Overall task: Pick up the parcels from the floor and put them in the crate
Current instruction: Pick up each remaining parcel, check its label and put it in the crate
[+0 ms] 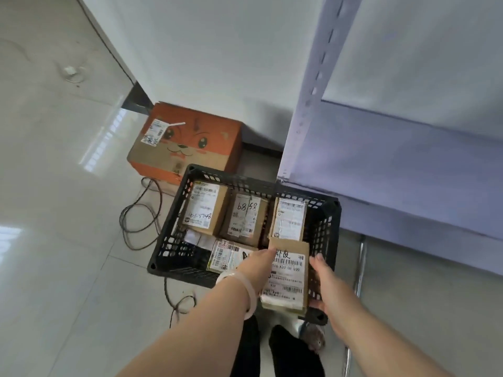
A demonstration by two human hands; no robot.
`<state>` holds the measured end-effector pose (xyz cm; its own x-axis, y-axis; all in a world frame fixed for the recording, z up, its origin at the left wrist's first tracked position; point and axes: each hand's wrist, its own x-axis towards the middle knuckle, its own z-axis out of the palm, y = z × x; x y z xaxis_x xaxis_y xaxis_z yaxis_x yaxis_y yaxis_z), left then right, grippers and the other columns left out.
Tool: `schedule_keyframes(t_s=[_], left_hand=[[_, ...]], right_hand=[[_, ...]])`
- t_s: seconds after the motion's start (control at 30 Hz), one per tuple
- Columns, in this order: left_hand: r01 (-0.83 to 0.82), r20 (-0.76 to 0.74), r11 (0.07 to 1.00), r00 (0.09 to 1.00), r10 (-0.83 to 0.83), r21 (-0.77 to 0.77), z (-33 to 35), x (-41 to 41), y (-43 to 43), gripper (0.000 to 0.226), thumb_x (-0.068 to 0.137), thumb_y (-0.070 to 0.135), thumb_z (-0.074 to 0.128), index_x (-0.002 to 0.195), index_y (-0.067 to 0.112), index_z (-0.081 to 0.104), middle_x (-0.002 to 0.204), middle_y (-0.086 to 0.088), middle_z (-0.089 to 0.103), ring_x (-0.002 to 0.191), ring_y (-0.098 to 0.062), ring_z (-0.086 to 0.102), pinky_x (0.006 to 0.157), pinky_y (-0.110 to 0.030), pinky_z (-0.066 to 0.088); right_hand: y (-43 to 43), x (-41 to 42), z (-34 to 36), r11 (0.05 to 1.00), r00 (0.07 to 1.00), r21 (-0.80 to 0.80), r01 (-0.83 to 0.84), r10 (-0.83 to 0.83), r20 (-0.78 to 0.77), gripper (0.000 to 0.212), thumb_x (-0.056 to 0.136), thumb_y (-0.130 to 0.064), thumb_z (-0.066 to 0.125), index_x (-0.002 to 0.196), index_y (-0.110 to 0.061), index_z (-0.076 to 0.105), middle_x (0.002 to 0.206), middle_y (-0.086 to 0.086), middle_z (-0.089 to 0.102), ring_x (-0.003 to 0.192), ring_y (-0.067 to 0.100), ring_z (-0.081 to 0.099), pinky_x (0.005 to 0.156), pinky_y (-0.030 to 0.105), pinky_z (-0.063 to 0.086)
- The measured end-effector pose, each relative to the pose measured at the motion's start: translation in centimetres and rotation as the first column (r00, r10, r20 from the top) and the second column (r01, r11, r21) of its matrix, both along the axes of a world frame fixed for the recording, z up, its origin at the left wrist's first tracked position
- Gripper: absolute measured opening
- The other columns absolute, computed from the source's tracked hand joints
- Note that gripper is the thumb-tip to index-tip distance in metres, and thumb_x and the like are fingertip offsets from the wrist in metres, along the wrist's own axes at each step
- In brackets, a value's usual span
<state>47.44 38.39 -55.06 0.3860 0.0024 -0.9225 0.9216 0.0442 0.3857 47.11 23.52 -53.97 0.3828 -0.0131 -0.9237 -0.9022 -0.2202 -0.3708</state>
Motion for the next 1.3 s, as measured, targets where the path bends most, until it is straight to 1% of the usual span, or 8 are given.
schedule_keyframes(t_s=[0.17, 0.37, 0.7, 0.87, 0.97, 1.07, 1.17, 1.3], left_hand=[[-0.012, -0.102, 1.000, 0.995, 0.015, 0.024, -5.1, -0.1, -0.3, 0.033, 0.097, 0.036, 0.045, 0.110, 0.009, 0.060, 0.074, 0.001, 0.053, 0.065, -0.014, 0.053, 0.061, -0.027, 0.047], [0.140, -0.037, 0.989, 0.990, -0.139, 0.041, -9.0, 1.2, -0.6, 0.043, 0.097, 0.035, 0.043, 0.129, 0.009, 0.053, 0.113, -0.005, 0.059, 0.102, -0.020, 0.053, 0.104, -0.045, 0.044], [0.101, -0.113, 0.993, 0.989, -0.094, 0.060, -13.6, -0.7, -1.7, 0.048, 0.096, 0.033, 0.045, 0.142, 0.025, 0.036, 0.114, -0.002, 0.065, 0.103, -0.022, 0.063, 0.098, -0.042, 0.049], [0.143, -0.096, 0.982, 0.987, -0.132, 0.119, -14.1, -0.5, -1.8, 0.043, 0.099, 0.032, 0.040, 0.140, 0.021, 0.039, 0.088, 0.008, 0.061, 0.080, -0.010, 0.059, 0.070, -0.026, 0.047], [0.090, -0.076, 0.988, 0.994, -0.081, 0.126, -13.1, -0.3, -1.6, 0.043, 0.100, 0.031, 0.039, 0.143, 0.021, 0.037, 0.082, 0.011, 0.053, 0.073, -0.006, 0.050, 0.078, -0.027, 0.041], [0.041, -0.038, 0.992, 0.999, -0.037, 0.117, -11.8, -0.1, -1.3, 0.049, 0.098, 0.035, 0.043, 0.145, 0.025, 0.034, 0.099, 0.008, 0.057, 0.099, -0.016, 0.053, 0.095, -0.032, 0.040], [-0.011, -0.003, 0.994, 1.000, 0.011, 0.109, -9.0, 0.4, -0.6, 0.053, 0.095, 0.038, 0.047, 0.146, 0.031, 0.032, 0.133, -0.001, 0.053, 0.132, -0.026, 0.042, 0.112, -0.047, 0.033], [-0.020, 0.171, 0.999, 0.985, 0.012, 0.041, -1.4, 2.2, -0.1, 0.049, 0.092, 0.041, 0.049, 0.139, 0.029, 0.042, 0.146, -0.001, 0.042, 0.136, -0.026, 0.038, 0.113, -0.050, 0.031]], right_hand=[[0.2, 0.7, -5.5, 0.987, 0.993, -0.154, -0.049, 0.032, -0.109, 0.064, 0.087, -0.074, 0.026, 0.113, -0.031, 0.066, 0.113, 0.005, 0.070, 0.111, 0.028, 0.060, 0.107, 0.049, 0.039], [0.2, 1.5, -8.9, 0.986, 0.988, -0.116, 0.122, -0.132, -0.082, 0.051, 0.094, -0.063, 0.032, 0.108, -0.029, 0.067, 0.107, 0.005, 0.072, 0.107, 0.026, 0.063, 0.106, 0.049, 0.040], [1.8, 1.4, -12.8, 0.976, 0.979, -0.114, 0.187, -0.194, -0.054, 0.030, 0.104, -0.030, 0.032, 0.091, -0.014, 0.055, 0.096, 0.015, 0.067, 0.087, 0.032, 0.064, 0.073, 0.037, 0.051], [1.3, 1.2, -13.8, 0.980, 0.981, -0.108, 0.167, -0.176, -0.078, 0.038, 0.103, -0.031, 0.036, 0.122, -0.002, 0.055, 0.116, 0.023, 0.066, 0.106, 0.037, 0.063, 0.058, 0.029, 0.045], [1.0, 0.8, -13.4, 0.983, 0.985, -0.094, 0.155, -0.161, -0.060, 0.042, 0.102, -0.036, 0.035, 0.135, -0.012, 0.047, 0.128, 0.016, 0.061, 0.115, 0.032, 0.057, 0.074, 0.034, 0.049], [0.6, 0.8, -11.4, 0.987, 0.993, -0.117, 0.114, -0.112, 0.024, 0.050, 0.100, -0.045, 0.035, 0.148, -0.030, 0.031, 0.146, 0.003, 0.045, 0.133, 0.026, 0.041, 0.109, 0.043, 0.033], [0.3, 1.3, -7.4, 0.992, 0.995, -0.117, 0.050, -0.040, 0.088, 0.049, 0.100, -0.050, 0.030, 0.145, -0.034, 0.035, 0.145, -0.001, 0.046, 0.135, 0.024, 0.039, 0.111, 0.044, 0.029], [0.3, 2.7, 1.2, 0.997, 0.970, -0.068, 0.040, -0.023, 0.242, 0.044, 0.098, -0.055, 0.030, 0.132, -0.035, 0.049, 0.129, -0.006, 0.057, 0.122, 0.020, 0.050, 0.106, 0.044, 0.036]])
